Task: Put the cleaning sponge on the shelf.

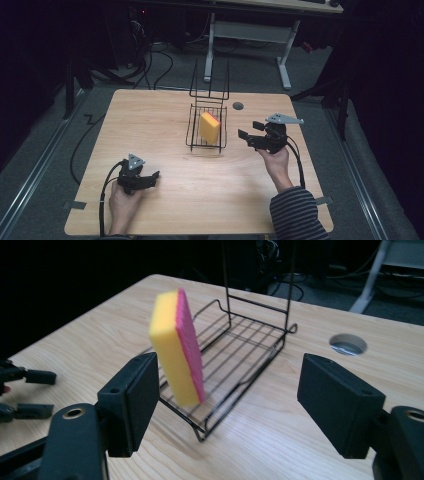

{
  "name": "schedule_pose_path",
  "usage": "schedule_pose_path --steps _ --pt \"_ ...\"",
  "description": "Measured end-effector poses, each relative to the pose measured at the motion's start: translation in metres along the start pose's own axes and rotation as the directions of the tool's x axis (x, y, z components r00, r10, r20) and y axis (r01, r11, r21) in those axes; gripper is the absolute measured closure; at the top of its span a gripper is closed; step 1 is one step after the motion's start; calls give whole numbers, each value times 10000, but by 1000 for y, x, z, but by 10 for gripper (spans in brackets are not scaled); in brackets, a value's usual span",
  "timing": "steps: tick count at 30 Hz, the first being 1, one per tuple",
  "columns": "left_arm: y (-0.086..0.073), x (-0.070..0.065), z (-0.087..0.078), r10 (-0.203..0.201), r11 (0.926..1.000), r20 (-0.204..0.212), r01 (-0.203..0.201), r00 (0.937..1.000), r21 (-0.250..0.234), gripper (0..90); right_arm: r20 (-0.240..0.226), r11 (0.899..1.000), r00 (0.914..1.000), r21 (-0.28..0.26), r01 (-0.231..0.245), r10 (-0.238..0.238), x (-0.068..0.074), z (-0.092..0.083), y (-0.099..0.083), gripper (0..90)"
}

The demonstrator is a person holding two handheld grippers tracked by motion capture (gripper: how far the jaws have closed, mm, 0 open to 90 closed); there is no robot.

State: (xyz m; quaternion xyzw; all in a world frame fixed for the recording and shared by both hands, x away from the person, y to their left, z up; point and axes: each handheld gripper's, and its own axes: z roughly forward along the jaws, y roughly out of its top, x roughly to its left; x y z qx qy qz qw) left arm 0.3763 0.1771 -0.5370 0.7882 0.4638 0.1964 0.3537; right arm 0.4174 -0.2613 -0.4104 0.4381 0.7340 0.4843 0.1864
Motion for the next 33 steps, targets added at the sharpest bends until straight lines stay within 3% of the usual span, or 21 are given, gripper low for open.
schedule_pose_path --steps 9,15,21,33 --pt "0 0 0 0 10000 11 0 10000 12 225 193 9997 9997 -177 168 -164 0 -17 -3 262" --pt "0 0 0 5 10000 11 -5 10000 17 225 322 9993 9994 -349 -118 129 -6 -28 -18 275" --pt "0 0 0 10 10000 7 -10 10000 20 225 818 9995 9966 -260 154 -132 -7 -38 -35 280" --pt "0 0 0 11 10000 -9 -11 10000 10 225 959 9986 9946 -393 -362 399 -17 -45 -61 291"
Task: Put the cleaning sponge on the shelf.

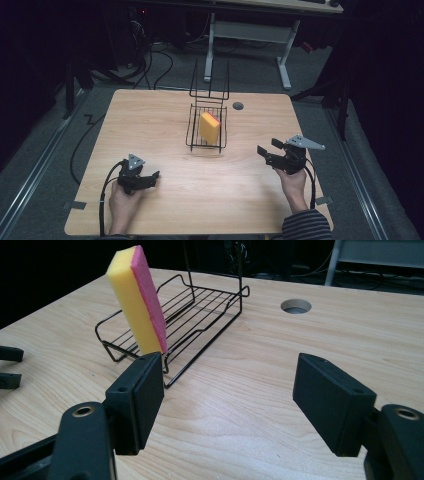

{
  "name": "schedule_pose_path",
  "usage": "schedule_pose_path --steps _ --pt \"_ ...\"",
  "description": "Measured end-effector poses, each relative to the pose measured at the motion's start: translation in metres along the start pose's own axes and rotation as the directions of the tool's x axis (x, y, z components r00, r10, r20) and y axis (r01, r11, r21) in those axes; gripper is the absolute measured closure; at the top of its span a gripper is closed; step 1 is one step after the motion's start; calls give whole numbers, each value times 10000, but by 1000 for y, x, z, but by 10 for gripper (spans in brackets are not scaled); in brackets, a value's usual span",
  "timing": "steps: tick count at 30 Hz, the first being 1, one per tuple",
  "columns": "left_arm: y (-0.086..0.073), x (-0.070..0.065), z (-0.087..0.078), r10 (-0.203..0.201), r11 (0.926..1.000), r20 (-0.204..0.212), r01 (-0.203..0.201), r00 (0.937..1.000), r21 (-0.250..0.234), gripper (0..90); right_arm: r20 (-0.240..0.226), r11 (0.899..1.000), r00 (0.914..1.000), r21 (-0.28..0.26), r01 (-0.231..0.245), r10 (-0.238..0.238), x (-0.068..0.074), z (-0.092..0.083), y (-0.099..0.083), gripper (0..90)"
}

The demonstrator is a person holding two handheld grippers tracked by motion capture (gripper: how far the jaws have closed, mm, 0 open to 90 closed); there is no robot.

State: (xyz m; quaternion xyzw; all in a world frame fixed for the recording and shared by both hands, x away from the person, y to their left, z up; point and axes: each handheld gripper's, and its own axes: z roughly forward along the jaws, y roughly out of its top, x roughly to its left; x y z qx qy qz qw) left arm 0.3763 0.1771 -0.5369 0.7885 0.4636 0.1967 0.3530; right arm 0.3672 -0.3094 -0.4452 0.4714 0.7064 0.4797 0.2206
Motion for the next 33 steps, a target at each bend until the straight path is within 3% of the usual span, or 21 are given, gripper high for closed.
schedule_pose_path --steps 20,28,33 --pt "0 0 0 2 10000 -4 -2 10000 0 225 284 9976 9985 485 -490 477 -13 5 -39 311" --pt "0 0 0 3 10000 -3 -3 10000 1 225 720 9906 9972 1332 -299 204 -13 19 -62 327" --pt "0 0 0 0 10000 -1 0 10000 -1 225 1173 9739 9926 2270 35 -309 -9 30 -75 327"
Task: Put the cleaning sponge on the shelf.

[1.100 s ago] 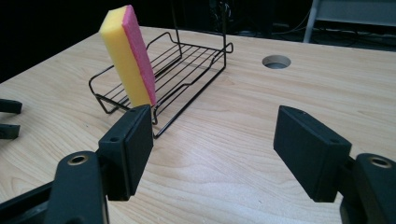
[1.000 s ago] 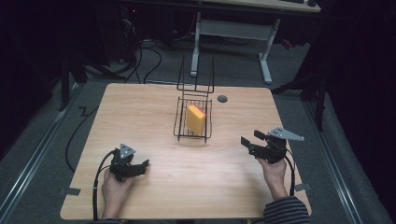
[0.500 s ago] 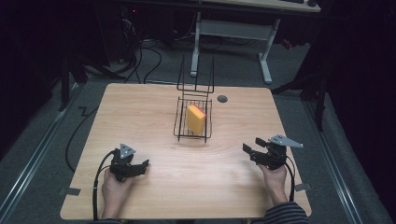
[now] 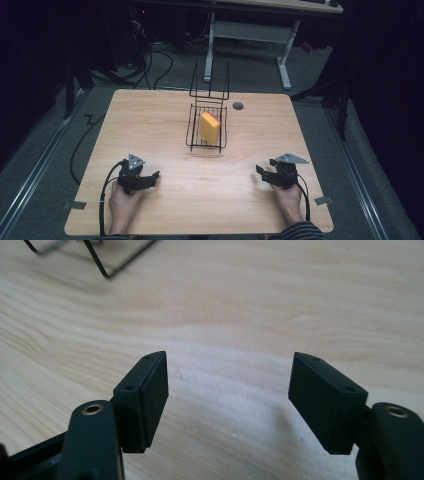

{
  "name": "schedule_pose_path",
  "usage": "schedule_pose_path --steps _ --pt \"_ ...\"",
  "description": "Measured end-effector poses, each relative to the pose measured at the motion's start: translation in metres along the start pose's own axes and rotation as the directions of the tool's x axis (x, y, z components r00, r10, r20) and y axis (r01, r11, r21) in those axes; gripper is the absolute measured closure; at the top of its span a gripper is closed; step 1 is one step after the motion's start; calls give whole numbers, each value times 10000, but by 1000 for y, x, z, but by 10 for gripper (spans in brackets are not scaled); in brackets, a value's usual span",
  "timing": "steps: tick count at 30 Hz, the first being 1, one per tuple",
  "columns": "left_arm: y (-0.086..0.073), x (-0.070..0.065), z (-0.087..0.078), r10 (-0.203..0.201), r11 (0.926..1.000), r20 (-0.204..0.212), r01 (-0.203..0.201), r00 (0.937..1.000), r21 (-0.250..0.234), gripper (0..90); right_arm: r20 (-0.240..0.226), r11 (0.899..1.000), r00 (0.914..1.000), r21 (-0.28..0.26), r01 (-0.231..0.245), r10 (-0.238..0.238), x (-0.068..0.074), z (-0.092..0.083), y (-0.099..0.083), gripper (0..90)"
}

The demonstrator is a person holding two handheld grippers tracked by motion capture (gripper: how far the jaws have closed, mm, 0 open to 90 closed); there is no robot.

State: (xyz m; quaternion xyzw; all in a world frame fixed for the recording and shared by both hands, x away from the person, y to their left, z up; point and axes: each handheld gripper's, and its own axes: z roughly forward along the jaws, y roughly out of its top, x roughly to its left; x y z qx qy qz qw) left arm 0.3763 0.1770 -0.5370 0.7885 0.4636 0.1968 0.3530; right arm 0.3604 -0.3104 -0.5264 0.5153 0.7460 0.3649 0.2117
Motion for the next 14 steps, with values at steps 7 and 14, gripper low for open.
schedule_pose_path --steps 7,14 --pt "0 0 0 3 10000 -3 -3 10000 0 225 613 9967 9966 626 509 -548 7 7 -1 328" --pt "0 0 0 -3 10000 4 3 10000 -4 225 656 9969 9967 645 446 -488 8 6 -1 325"
